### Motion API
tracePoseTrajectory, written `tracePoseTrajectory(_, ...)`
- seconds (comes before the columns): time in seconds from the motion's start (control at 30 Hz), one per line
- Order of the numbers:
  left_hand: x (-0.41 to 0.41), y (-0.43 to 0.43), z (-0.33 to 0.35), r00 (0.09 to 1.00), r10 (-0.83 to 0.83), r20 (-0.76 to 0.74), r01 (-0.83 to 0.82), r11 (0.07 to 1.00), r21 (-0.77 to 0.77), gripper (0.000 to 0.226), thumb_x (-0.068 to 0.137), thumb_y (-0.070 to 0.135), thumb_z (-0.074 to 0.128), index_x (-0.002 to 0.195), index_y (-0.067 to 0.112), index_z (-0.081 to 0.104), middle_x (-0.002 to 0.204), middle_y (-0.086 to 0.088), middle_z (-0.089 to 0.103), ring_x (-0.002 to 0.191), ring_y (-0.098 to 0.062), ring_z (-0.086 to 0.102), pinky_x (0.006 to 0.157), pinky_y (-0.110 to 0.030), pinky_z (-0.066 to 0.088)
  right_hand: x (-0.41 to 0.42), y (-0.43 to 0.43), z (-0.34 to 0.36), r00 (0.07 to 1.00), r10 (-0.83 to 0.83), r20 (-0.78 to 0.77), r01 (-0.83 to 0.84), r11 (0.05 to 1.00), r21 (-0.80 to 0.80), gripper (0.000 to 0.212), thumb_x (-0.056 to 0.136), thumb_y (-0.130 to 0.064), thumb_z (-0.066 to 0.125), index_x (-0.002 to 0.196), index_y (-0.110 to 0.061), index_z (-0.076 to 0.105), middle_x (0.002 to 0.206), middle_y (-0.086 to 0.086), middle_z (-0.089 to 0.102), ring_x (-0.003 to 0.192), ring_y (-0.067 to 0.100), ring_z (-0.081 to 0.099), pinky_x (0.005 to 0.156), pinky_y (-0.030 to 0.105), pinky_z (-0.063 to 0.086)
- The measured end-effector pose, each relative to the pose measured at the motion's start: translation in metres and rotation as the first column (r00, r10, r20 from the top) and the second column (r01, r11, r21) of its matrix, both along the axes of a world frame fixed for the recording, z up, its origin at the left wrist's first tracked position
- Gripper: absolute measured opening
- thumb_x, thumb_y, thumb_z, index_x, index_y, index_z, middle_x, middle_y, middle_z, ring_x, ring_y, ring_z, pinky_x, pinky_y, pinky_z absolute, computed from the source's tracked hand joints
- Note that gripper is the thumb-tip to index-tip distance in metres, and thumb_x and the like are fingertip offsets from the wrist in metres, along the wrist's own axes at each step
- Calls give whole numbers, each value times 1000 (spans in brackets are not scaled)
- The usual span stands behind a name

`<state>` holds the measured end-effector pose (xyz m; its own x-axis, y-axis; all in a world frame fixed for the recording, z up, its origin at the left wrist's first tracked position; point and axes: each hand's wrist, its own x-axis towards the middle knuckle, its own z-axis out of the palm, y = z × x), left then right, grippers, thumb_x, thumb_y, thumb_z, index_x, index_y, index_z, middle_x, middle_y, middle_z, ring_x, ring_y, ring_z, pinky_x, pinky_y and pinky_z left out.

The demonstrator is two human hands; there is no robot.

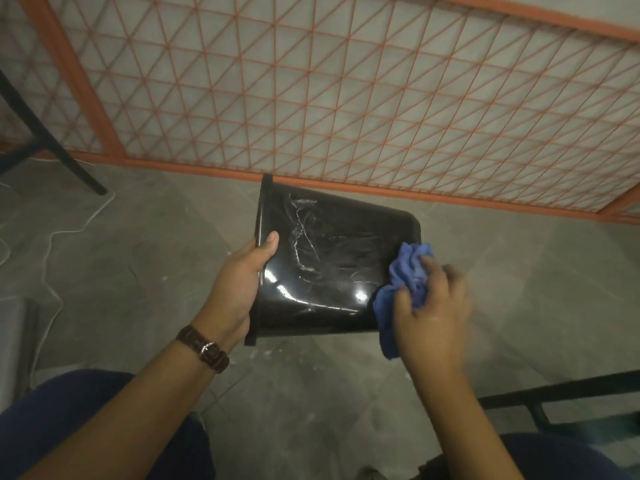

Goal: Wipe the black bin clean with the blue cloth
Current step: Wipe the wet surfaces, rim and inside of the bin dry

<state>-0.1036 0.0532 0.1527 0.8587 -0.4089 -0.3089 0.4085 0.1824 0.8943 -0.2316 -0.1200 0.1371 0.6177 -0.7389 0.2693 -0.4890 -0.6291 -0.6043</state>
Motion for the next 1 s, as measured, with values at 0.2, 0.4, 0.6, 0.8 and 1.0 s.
tracePoseTrajectory(0.2, -1, 0, 0, 998, 25, 53, -25, 1000, 3, 21, 92, 29, 54, 95, 19, 72, 96, -5, 72, 100, -28, 65, 103, -55, 42, 7, 9, 0, 991, 88, -98, -90, 996, -22, 61, 87, -21, 55, 142, -26, 30, 149, 5, 23, 125, 23, 39, 94, 25, 34)
tracePoseTrajectory(0.4, 1, 4, 3, 996, 62, 59, -64, 998, 21, 35, 94, 35, 51, 116, 12, 64, 112, -9, 70, 108, -29, 64, 101, -50, 45, 7, 19, -2, 928, 368, -53, -372, 917, -141, 41, 81, -20, 53, 121, -25, 59, 133, 0, 48, 102, 7, 45, 78, 13, 33)
tracePoseTrajectory(0.6, -4, 0, 3, 996, 37, 85, -41, 998, 41, 40, 90, 40, 54, 116, 11, 64, 115, -9, 69, 112, -28, 62, 104, -49, 42, 10, 3, 1, 975, 202, -98, -207, 977, -49, 49, 87, -12, 55, 134, -24, 46, 144, 3, 35, 121, 21, 43, 90, 20, 30)
tracePoseTrajectory(0.8, -6, -2, -1, 987, 135, 86, -142, 986, 90, 28, 94, 26, 52, 106, 5, 65, 104, -16, 70, 96, -30, 68, 87, -41, 55, 11, 17, -16, 904, 427, 13, -425, 897, 122, 44, 82, -11, 55, 123, -26, 59, 125, -17, 43, 110, 8, 49, 88, 9, 40)
tracePoseTrajectory(1.0, 0, -4, 2, 990, 108, 95, -114, 991, 62, 17, 93, 18, 54, 93, 11, 69, 92, -8, 72, 90, -24, 68, 86, -37, 52, 9, -1, 0, 983, 163, -79, -163, 987, 1, 51, 85, -9, 55, 134, -23, 48, 142, 3, 37, 123, 21, 42, 90, 17, 28)
